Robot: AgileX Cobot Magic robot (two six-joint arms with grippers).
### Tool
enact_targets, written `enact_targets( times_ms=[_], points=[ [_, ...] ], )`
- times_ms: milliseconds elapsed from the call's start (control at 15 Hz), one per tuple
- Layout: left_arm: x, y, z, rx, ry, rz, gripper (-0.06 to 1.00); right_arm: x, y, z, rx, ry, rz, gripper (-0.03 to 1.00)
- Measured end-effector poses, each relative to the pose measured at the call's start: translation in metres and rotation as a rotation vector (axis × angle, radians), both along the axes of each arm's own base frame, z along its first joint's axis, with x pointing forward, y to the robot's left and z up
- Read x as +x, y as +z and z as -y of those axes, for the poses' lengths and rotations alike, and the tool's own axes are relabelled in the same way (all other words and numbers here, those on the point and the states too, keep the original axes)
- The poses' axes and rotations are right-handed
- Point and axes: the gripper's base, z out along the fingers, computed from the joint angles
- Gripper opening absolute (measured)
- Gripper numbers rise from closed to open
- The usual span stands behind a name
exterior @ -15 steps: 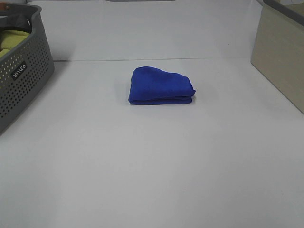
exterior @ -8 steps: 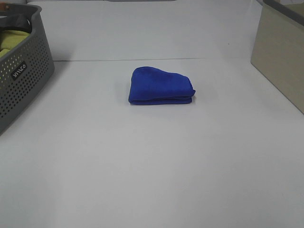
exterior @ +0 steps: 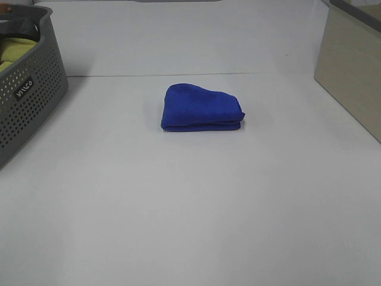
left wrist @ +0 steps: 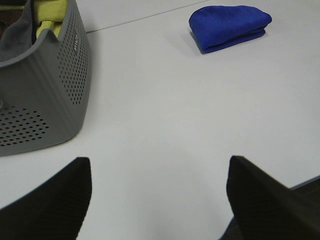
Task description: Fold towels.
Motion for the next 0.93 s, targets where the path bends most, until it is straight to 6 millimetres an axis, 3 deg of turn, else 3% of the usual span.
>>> enact_targets(
  times_ms=[933],
  points=[
    [0.0000, 0.0000, 0.0000, 0.000, 0.000, 0.000, 0.72, -0.0028, 0.0000, -0.0001, 0.001, 0.000, 0.019, 0.84]
  ],
)
